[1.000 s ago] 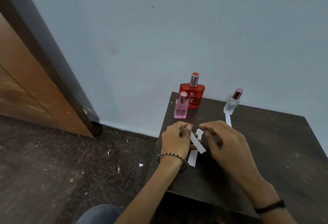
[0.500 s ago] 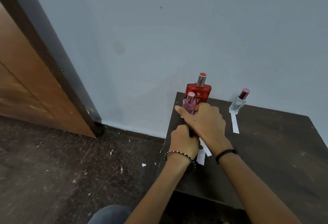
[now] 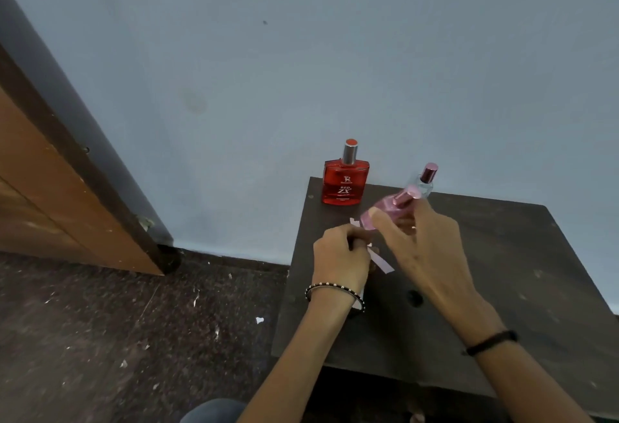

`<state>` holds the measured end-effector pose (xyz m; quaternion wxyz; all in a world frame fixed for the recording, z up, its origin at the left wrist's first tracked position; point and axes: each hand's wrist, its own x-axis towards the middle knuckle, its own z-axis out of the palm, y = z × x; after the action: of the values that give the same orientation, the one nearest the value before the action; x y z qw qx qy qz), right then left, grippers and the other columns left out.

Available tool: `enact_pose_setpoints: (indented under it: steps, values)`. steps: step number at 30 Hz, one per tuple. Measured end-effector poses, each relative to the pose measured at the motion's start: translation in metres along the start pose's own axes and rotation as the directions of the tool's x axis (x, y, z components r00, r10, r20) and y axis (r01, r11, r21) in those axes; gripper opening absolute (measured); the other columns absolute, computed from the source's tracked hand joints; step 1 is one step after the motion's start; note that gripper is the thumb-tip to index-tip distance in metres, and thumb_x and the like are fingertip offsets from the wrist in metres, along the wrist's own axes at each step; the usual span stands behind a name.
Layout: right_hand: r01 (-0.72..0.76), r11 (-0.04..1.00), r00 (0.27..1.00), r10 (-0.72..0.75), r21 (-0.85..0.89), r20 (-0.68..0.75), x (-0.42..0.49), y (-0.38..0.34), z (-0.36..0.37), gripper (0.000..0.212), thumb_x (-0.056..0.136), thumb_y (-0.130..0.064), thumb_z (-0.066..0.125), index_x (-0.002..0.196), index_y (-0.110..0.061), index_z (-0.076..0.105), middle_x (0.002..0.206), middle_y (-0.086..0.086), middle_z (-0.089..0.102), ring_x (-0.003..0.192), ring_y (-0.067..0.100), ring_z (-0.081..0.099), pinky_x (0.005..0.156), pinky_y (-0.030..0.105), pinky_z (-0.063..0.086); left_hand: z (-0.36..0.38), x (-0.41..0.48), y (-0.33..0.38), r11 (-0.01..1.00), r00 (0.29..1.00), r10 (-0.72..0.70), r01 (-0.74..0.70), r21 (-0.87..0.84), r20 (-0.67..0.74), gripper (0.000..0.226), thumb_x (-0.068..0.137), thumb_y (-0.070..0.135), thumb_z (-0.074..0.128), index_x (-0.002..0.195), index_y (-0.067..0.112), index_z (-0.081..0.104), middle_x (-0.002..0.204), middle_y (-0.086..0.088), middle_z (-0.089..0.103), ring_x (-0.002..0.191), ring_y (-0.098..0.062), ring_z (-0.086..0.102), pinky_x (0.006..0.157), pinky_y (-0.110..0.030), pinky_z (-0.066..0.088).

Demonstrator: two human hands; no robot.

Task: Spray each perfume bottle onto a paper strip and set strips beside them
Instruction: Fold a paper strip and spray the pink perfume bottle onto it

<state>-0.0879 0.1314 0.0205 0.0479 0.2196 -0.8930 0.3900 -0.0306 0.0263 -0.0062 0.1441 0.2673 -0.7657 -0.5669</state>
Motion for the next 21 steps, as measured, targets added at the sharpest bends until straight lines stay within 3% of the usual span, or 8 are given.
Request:
enact_pose_setpoints:
  steps: [1, 4, 6, 9, 13, 17, 19, 21]
  values:
    - [-0.008, 0.999, 1.0, 0.008, 0.046, -0.003, -0.005, 0.005, -0.009, 0.022, 0.089, -0.04, 0.065, 0.1, -0.03, 0.049, 0.079, -0.022, 0.059, 0.07, -0.011, 0.056, 0.063, 0.005, 0.038, 0.006, 0.0, 0.002, 1.0, 1.0, -0.006, 0.006, -0.006, 0.009, 0.028, 0.094, 0.0, 0.05, 0.093, 0.012, 0.076, 0.086, 0.001, 0.072, 0.074, -0.006, 0.071, 0.076, -0.027, 0.061]
    - [-0.035, 0.991, 0.999, 0.037, 0.126, -0.007, -0.019, 0.019, -0.028, 0.026, 0.088, -0.039, 0.063, 0.105, -0.024, 0.05, 0.093, -0.007, 0.068, 0.076, 0.004, 0.065, 0.067, 0.011, 0.045, 0.019, 0.0, 0.008, 0.999, 0.999, 0.044, -0.045, 0.028, 0.02, 0.026, 0.096, 0.002, 0.051, 0.095, 0.014, 0.074, 0.087, 0.005, 0.072, 0.062, 0.015, 0.064, 0.06, 0.002, 0.046]
    - [-0.063, 0.988, 0.998, 0.064, 0.14, -0.001, -0.027, 0.03, -0.036, 0.033, 0.087, -0.041, 0.063, 0.112, -0.021, 0.051, 0.093, -0.006, 0.067, 0.077, 0.005, 0.066, 0.066, 0.011, 0.044, 0.027, 0.001, 0.012, 0.995, 0.996, 0.087, -0.088, 0.046, 0.013, 0.024, 0.096, 0.005, 0.053, 0.098, 0.017, 0.074, 0.085, 0.011, 0.07, 0.067, 0.016, 0.064, 0.059, 0.006, 0.041]
    - [-0.111, 0.979, 0.994, 0.109, 0.171, 0.02, -0.033, 0.044, -0.042, 0.04, 0.084, -0.052, 0.058, 0.114, -0.029, 0.047, 0.088, -0.019, 0.056, 0.069, -0.008, 0.057, 0.057, 0.005, 0.039, 0.035, 0.004, 0.02, 0.987, 0.987, 0.158, -0.158, 0.043, 0.014, 0.024, 0.096, 0.013, 0.055, 0.101, 0.025, 0.075, 0.093, 0.015, 0.072, 0.083, 0.011, 0.064, 0.067, 0.006, 0.041]
    - [-0.171, 0.945, 0.985, 0.162, 0.279, 0.056, -0.033, 0.058, -0.049, 0.046, 0.076, -0.064, 0.05, 0.103, -0.028, 0.055, 0.083, -0.015, 0.065, 0.08, -0.015, 0.062, 0.054, 0.005, 0.047, 0.049, 0.004, 0.032, 0.971, 0.976, 0.21, -0.203, -0.123, 0.05, 0.024, 0.096, 0.015, 0.055, 0.102, 0.025, 0.076, 0.096, 0.02, 0.072, 0.093, 0.021, 0.059, 0.074, 0.006, 0.04]
    - [-0.179, 0.914, 0.983, 0.155, 0.363, 0.096, -0.033, 0.063, -0.052, 0.038, 0.079, -0.067, 0.049, 0.092, -0.032, 0.055, 0.083, -0.022, 0.068, 0.067, 0.0, 0.067, 0.054, 0.007, 0.05, 0.065, -0.001, 0.04, 0.95, 0.979, 0.153, -0.109, -0.291, 0.132, 0.02, 0.096, 0.03, 0.058, 0.095, 0.026, 0.078, 0.09, 0.015, 0.077, 0.092, 0.006, 0.067, 0.075, -0.005, 0.049]
    - [-0.205, 0.891, 0.978, 0.167, 0.406, 0.127, -0.033, 0.063, -0.053, 0.044, 0.077, -0.068, 0.05, 0.093, -0.028, 0.055, 0.079, -0.013, 0.07, 0.059, 0.009, 0.068, 0.052, 0.014, 0.053, 0.071, -0.003, 0.043, 0.949, 0.978, 0.124, -0.068, -0.309, 0.167, 0.03, 0.093, 0.045, 0.059, 0.088, 0.022, 0.078, 0.076, 0.011, 0.074, 0.081, -0.002, 0.07, 0.072, -0.011, 0.051]
    - [-0.242, 0.858, 0.969, 0.186, 0.454, 0.164, -0.033, 0.064, -0.055, 0.052, 0.074, -0.069, 0.051, 0.098, -0.023, 0.056, 0.076, -0.005, 0.072, 0.056, 0.013, 0.069, 0.05, 0.018, 0.054, 0.075, -0.005, 0.046, 0.953, 0.969, 0.142, -0.079, -0.293, 0.201, 0.035, 0.09, 0.05, 0.061, 0.089, 0.019, 0.077, 0.074, 0.007, 0.073, 0.08, -0.008, 0.071, 0.075, -0.019, 0.054]
